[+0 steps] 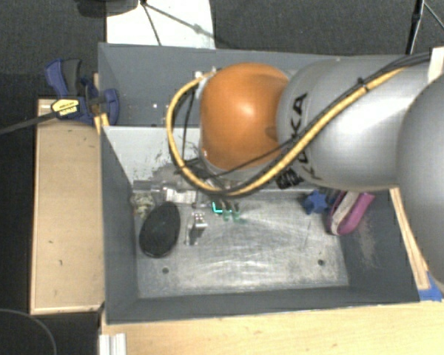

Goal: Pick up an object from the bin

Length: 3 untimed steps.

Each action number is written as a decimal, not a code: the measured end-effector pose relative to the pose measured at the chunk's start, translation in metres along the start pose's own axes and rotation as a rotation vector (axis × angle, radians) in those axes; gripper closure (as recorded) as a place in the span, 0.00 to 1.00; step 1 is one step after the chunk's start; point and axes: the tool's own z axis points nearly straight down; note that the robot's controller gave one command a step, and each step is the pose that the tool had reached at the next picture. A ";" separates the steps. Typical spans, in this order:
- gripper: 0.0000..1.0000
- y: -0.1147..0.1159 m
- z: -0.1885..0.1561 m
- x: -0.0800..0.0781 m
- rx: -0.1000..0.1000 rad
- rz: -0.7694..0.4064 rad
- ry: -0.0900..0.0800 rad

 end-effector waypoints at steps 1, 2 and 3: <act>0.00 0.052 0.125 0.000 0.004 -0.528 -0.006; 0.00 0.057 0.094 -0.016 0.000 -0.665 -0.012; 0.00 0.052 0.095 -0.032 0.002 -1.035 -0.011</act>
Offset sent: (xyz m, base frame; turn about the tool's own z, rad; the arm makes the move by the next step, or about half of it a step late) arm -0.0023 0.0533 -0.1262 -0.5308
